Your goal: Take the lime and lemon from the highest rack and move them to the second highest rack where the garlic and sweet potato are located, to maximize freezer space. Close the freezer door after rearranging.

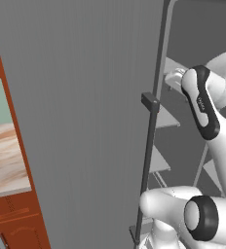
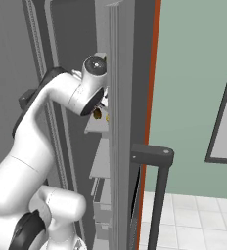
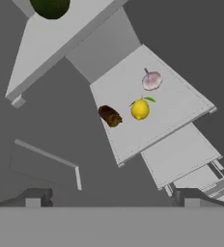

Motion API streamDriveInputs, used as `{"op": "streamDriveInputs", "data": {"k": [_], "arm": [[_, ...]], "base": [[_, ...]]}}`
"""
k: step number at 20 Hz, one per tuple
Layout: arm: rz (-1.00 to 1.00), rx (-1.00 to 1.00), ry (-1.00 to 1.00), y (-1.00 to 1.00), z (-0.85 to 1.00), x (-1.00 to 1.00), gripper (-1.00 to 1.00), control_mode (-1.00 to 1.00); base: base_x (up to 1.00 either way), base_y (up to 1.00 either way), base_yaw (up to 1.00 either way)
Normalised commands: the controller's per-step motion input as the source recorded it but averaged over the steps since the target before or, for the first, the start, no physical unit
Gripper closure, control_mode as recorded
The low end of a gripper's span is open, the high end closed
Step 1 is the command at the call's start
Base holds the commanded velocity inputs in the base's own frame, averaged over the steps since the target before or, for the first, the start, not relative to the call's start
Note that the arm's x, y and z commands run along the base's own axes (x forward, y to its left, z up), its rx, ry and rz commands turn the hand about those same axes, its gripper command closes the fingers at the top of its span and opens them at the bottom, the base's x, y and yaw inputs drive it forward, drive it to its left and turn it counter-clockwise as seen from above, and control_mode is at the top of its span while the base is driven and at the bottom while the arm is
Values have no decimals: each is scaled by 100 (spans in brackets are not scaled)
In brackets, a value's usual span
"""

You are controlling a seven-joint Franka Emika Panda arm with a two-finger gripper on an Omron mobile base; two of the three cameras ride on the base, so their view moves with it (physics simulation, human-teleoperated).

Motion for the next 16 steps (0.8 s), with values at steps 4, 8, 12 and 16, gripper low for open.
{"op": "streamDriveInputs", "data": {"k": [4, 8, 12, 16], "arm": [[0, 0, 0, 0, 0, 8, -100, -100], [0, 0, 0, 0, 29, 21, -100, -100], [0, 0, 6, 0, 53, 12, -100, -100], [0, 0, 9, -1, 40, 18, -100, -100]], "base": [[0, 0, 0], [0, 0, 0], [0, 0, 0], [0, 0, 0]]}}
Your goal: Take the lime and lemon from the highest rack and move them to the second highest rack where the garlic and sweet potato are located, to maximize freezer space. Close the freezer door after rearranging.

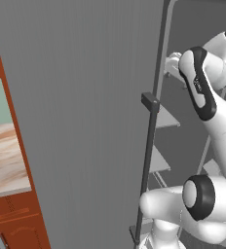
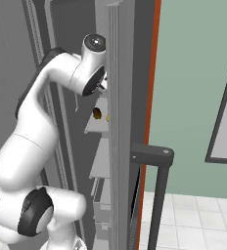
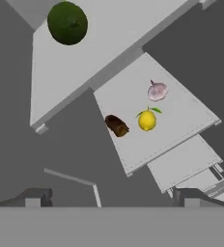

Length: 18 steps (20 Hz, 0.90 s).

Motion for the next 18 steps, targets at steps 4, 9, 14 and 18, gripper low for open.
{"op": "streamDriveInputs", "data": {"k": [4, 9, 14, 18], "arm": [[3, 2, 0, -1, 9, 32, -100, -100], [5, 6, 0, -2, 0, 34, -100, -100], [5, 4, 0, -2, 1, 31, -100, -100], [3, -2, 0, 0, 2, 19, -100, -100]], "base": [[0, 0, 0], [0, 0, 0], [0, 0, 0], [0, 0, 0]]}}
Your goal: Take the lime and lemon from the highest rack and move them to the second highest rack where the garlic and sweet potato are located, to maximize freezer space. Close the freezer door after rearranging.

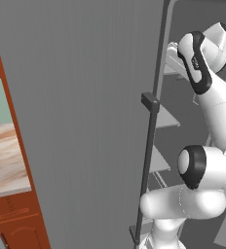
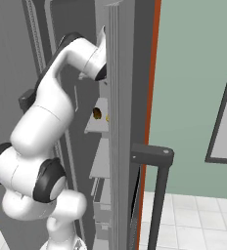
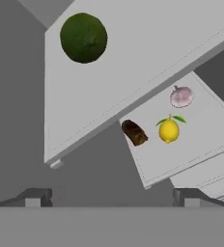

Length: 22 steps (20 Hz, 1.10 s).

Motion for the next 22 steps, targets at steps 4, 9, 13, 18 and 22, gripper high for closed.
{"op": "streamDriveInputs", "data": {"k": [4, 9, 13, 18, 22], "arm": [[2, -2, 1, 0, 11, 31, -100, -100], [6, -1, -5, 0, 1, 43, -100, -100], [7, -3, -11, 0, 0, 29, -100, -100], [6, -9, -14, 0, 0, 9, -100, -100], [2, -12, -12, 0, 0, 4, -100, -100]], "base": [[0, 0, 0], [0, 0, 0], [0, 0, 0], [0, 0, 0], [0, 0, 0]]}}
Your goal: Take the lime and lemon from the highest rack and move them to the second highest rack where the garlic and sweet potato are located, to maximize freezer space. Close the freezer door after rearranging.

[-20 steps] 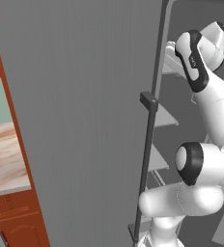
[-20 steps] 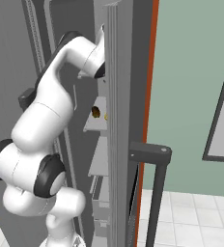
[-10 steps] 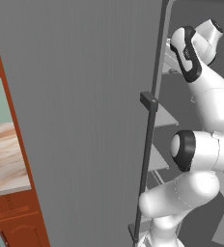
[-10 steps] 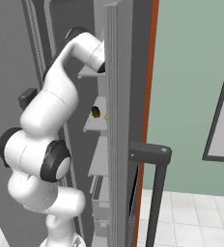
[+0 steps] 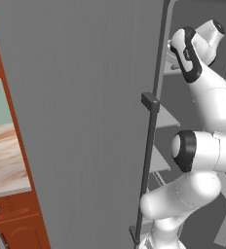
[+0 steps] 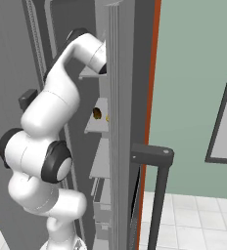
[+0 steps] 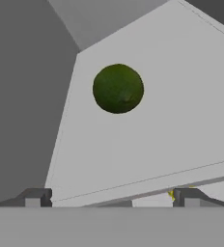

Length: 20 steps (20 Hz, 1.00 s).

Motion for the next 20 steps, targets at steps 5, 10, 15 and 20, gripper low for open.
{"op": "streamDriveInputs", "data": {"k": [5, 10, 15, 20], "arm": [[3, -3, -6, 0, 0, 15, -100, -100], [1, 0, 0, 0, 0, 26, -100, -100], [2, 3, 0, 0, 2, 31, -100, -100], [4, 3, 0, 0, 0, 31, -100, -100]], "base": [[0, 0, 0], [0, 0, 0], [0, 0, 0], [0, 0, 0]]}}
